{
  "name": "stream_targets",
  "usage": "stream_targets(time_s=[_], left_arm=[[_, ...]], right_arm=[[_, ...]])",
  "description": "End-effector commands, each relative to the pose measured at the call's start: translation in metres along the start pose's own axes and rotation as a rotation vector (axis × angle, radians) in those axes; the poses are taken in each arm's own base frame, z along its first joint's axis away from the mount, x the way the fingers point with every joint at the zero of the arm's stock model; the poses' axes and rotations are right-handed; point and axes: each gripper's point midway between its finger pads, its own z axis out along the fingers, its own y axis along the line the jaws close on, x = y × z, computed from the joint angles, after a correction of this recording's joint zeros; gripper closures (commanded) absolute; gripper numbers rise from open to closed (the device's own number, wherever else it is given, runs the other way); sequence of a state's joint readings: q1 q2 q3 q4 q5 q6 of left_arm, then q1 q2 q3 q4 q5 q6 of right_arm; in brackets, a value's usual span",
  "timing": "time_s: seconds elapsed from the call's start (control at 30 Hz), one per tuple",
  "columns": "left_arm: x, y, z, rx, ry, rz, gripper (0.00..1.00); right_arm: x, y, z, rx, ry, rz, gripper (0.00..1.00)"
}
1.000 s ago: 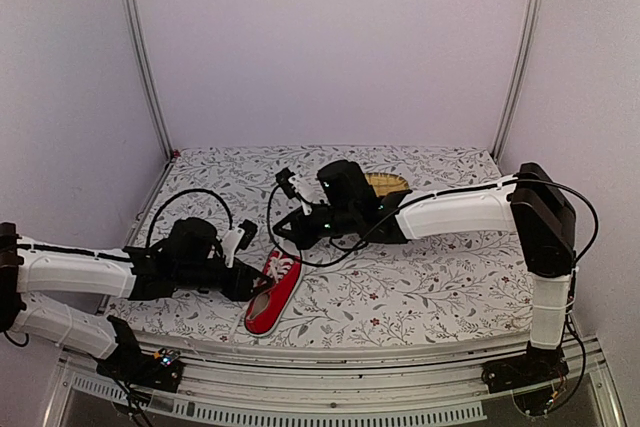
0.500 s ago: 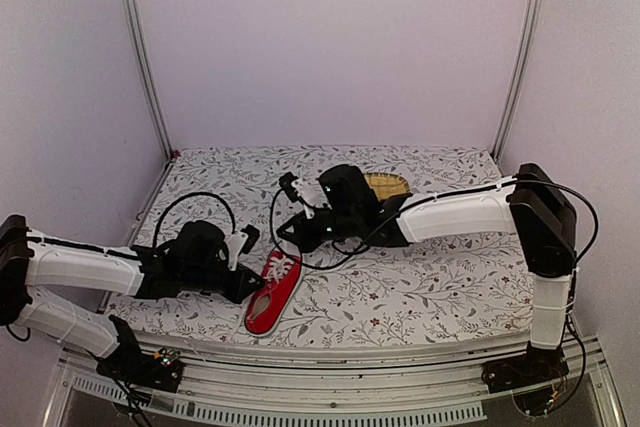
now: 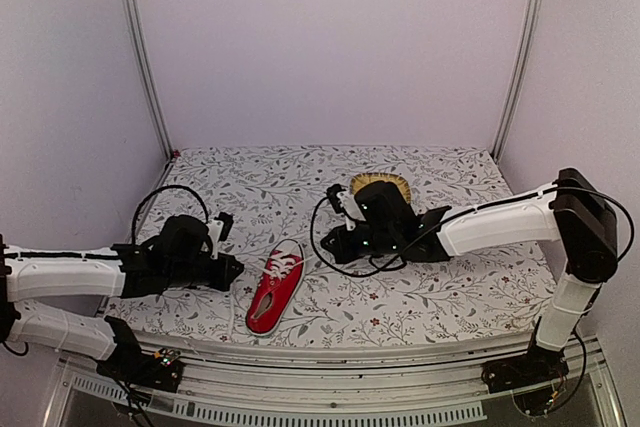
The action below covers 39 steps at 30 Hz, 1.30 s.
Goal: Tie the shoes
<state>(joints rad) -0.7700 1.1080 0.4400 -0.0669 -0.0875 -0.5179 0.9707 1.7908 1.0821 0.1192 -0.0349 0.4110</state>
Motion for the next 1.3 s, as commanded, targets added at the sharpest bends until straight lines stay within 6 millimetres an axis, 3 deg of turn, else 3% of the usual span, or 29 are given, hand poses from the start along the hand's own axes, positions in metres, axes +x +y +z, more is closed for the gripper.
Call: stream_targets(time_s=[0.0, 0.27, 0.67, 0.83, 0.93, 1.03, 1.17, 1.2, 1.27], left_arm=[[0.014, 0.034, -0.004, -0.112, 0.033, -0.109, 1.0], [0.032, 0.076, -0.015, -0.248, 0.068, -0.255, 1.0], [0.064, 0.082, -0.004, -0.234, 0.164, -0.275, 1.0], [0.067, 0.082, -0.004, -0.228, 0.156, -0.289, 1.0], [0.06, 0.074, -0.002, -0.181, 0.143, -0.269, 1.0], [0.046, 0.05, 0.0, -0.053, 0.121, -0.219, 1.0], [0.03, 0.033, -0.004, 0.035, 0.083, -0.165, 1.0], [0.027, 0.033, -0.006, 0.033, 0.078, -0.154, 0.93], [0.021, 0.037, -0.008, -0.004, 0.075, -0.138, 0.69]], right_arm=[[0.005, -0.022, -0.019, 0.096, -0.017, 0.092, 0.98], [0.036, -0.038, -0.027, 0.147, 0.047, 0.168, 0.98], [0.102, -0.052, -0.015, 0.136, 0.188, 0.279, 0.98], [0.122, -0.053, -0.013, 0.112, 0.221, 0.337, 0.98], [0.119, -0.05, -0.015, 0.094, 0.21, 0.35, 0.98], [0.098, -0.035, -0.024, 0.015, 0.139, 0.285, 0.96], [0.074, -0.014, -0.034, -0.093, 0.08, 0.101, 0.66], [0.071, -0.011, -0.033, -0.101, 0.075, 0.069, 0.62], [0.068, -0.01, -0.03, -0.102, 0.078, -0.006, 0.57]])
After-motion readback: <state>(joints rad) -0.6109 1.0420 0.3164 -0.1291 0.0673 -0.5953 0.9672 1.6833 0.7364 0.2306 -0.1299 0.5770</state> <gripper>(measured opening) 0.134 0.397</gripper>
